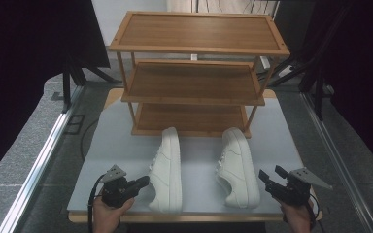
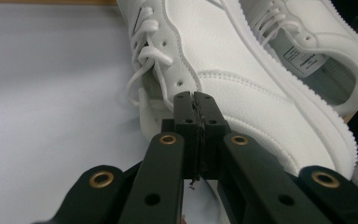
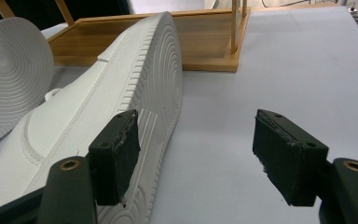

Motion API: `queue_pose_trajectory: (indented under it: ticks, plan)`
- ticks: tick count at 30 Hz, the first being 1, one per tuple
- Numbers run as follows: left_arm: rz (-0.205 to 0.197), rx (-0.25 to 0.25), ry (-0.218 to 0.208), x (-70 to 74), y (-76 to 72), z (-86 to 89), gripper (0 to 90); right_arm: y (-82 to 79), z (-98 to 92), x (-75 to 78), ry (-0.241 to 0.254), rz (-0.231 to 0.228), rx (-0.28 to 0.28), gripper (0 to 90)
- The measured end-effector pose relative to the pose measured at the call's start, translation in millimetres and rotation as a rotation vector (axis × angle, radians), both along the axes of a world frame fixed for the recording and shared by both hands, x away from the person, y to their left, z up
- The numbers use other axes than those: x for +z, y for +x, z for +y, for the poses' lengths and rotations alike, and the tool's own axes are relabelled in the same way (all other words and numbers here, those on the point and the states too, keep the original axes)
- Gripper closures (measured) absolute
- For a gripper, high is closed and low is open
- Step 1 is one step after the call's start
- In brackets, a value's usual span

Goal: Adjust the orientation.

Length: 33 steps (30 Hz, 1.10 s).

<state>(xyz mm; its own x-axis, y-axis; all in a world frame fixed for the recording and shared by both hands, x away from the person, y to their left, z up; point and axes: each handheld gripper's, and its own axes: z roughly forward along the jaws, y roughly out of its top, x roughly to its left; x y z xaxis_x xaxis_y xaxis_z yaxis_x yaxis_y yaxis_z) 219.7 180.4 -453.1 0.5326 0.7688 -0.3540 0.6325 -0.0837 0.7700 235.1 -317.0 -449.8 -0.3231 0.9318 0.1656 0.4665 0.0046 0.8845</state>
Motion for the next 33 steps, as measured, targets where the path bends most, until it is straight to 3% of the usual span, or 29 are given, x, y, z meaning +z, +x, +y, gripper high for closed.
queue_pose_trajectory:
  ticks: [9, 13, 14, 20, 26, 33]
  plan:
    - [-0.01, -0.046, -0.043, 6.3, 6.8, -14.3, 88.7, -0.3, 1.2, 0.5, 0.0, -0.001, 0.001, 31.1]
    - [-0.029, -0.119, -0.102, 19.9, 15.6, -28.4, 88.3, -0.5, 0.3, 0.9, 0.004, -0.002, -0.002, 31.1]
    - [-0.048, -0.134, -0.067, 27.5, 20.5, -39.3, 87.0, -0.9, 0.0, 1.2, 0.006, -0.003, -0.004, 31.1]
    - [-0.08, -0.177, -0.07, 39.6, 26.9, -54.0, 86.6, -2.8, -2.5, 2.7, 0.009, -0.014, -0.014, 31.3]
    - [-0.08, -0.144, -0.07, 33.7, 27.7, -44.0, 86.0, -7.9, -2.7, 9.2, 0.01, -0.05, -0.032, 34.9]
    - [-0.064, -0.094, -0.047, 19.7, 24.6, -25.3, 83.7, -13.4, 11.4, 19.5, -0.012, -0.09, 0.019, 45.1]
